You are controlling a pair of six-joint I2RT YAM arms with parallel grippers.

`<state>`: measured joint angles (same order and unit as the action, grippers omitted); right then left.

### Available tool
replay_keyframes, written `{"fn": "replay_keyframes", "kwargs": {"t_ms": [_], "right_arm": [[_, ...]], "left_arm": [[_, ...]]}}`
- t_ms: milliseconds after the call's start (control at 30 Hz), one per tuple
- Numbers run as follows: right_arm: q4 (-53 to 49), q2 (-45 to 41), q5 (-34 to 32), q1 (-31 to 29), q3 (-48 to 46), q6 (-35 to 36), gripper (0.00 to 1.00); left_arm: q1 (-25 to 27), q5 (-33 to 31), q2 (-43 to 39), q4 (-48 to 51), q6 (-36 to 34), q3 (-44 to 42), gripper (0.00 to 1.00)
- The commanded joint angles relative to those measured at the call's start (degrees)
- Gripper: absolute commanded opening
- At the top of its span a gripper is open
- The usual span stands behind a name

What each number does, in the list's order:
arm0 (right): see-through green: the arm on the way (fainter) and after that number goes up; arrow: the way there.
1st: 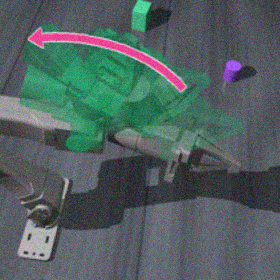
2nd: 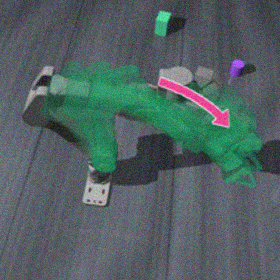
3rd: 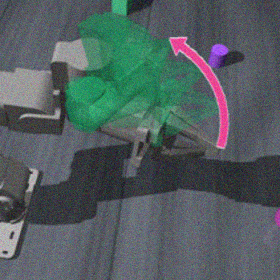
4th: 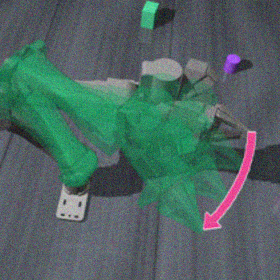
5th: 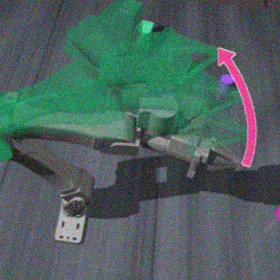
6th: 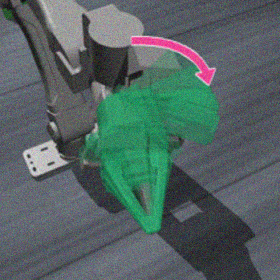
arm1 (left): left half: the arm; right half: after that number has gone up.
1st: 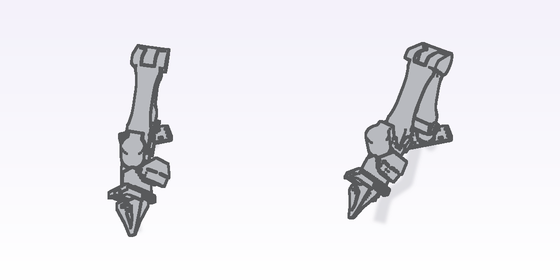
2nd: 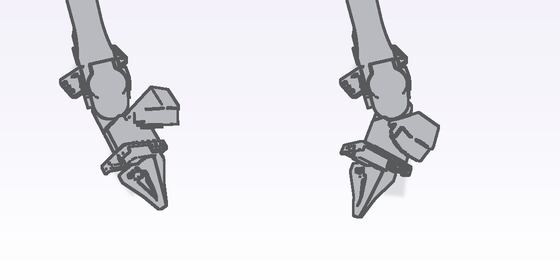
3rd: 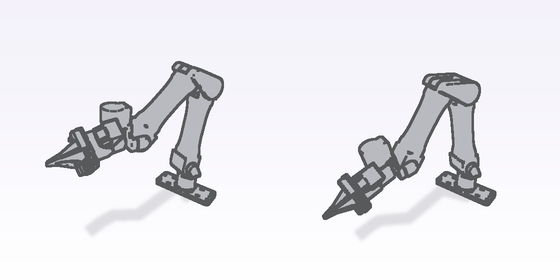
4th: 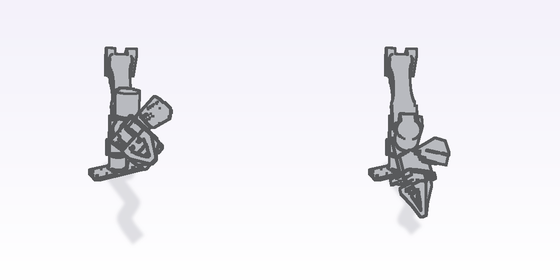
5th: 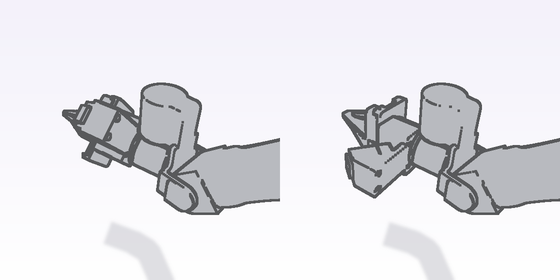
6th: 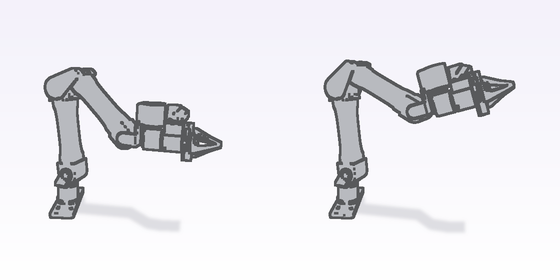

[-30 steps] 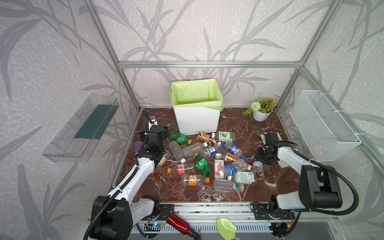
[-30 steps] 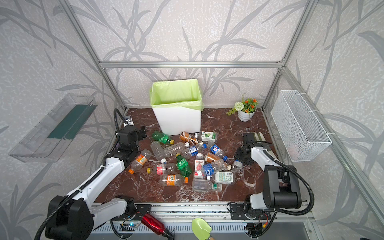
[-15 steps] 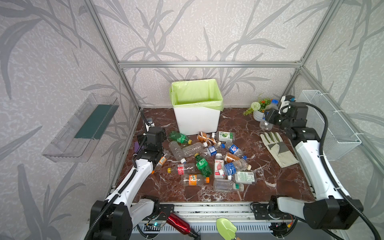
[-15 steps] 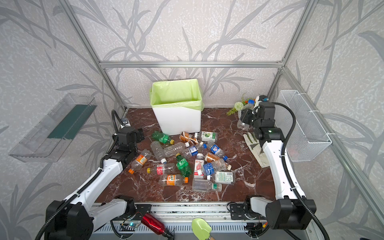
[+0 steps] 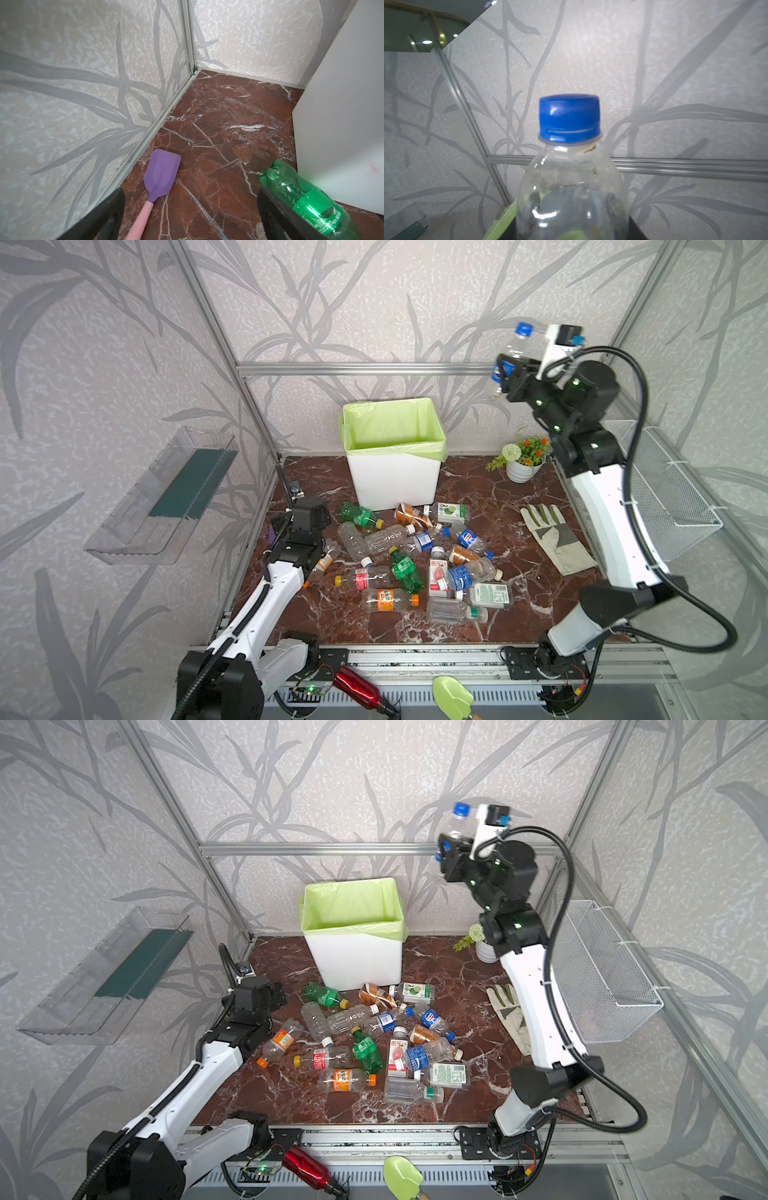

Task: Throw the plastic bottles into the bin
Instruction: 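Lift the blue-capped bottle and carry it over the bin with the right gripper, then open the right gripper to drop the bottle while the left gripper grasps a clear bottle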

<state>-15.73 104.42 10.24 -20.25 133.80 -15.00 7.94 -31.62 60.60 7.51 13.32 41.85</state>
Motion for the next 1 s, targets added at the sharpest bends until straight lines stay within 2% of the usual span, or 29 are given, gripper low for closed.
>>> {"fn": "replay_keyframes", "kwargs": {"t_ms": [0, 33, 67, 133, 233, 300, 367, 533, 667, 800, 900, 967], "right_arm": [[-22.99, 22.97, 7.16, -8.04, 22.96, 5.47, 0.50], [-28.84, 30.46, 7.53, -9.25, 35.46, 6.32, 0.53], [-28.02, 31.76, 8.01, -9.31, 36.77, 4.99, 0.57], [-21.55, 28.41, 6.41, -8.94, 30.54, 3.76, 0.68], [-17.98, 24.44, 1.54, -8.29, 29.91, 5.85, 0.99], [-16.82, 21.30, -1.71, -7.33, 30.55, 6.52, 0.99], [-14.93, 17.84, -1.92, -6.66, 28.58, 7.05, 0.99], [-9.25, 9.04, -2.22, -6.31, 17.34, 8.60, 0.99], [-9.43, 4.29, -4.02, -5.29, 9.70, 9.52, 0.99], [-2.65, -4.60, -4.13, -1.40, -8.25, 7.26, 0.99], [5.96, -13.67, -2.68, 3.87, -24.87, 1.64, 0.99], [10.95, -18.81, -2.14, 7.46, -34.54, -2.20, 0.99]], "left_arm": [[-0.35, -0.01, -0.83, 2.65, 2.34, 0.34, 0.99], [-0.41, 0.08, -0.83, 3.00, 1.97, 0.44, 0.99], [-0.47, 0.09, -0.89, 3.41, 1.30, 0.72, 0.99], [-0.79, -0.03, -1.46, 5.39, -0.53, 2.44, 0.99], [-1.43, -0.03, -2.88, 6.47, -2.97, 4.24, 0.99], [-1.61, 0.58, -3.71, 6.55, -3.44, 4.73, 0.99], [-1.56, 1.62, -4.23, 6.92, -3.00, 4.74, 0.99], [-1.51, 4.29, -5.05, 9.15, -2.25, 3.86, 0.99], [-0.92, 8.29, -2.52, 16.24, -0.82, 5.44, 0.99], [0.33, 14.39, 1.74, 23.33, 2.62, 6.37, 0.94], [2.23, 19.50, 4.11, 25.11, 4.50, 5.09, 0.91], [3.38, 19.97, 6.99, 26.65, 4.96, 5.07, 0.88]]}}
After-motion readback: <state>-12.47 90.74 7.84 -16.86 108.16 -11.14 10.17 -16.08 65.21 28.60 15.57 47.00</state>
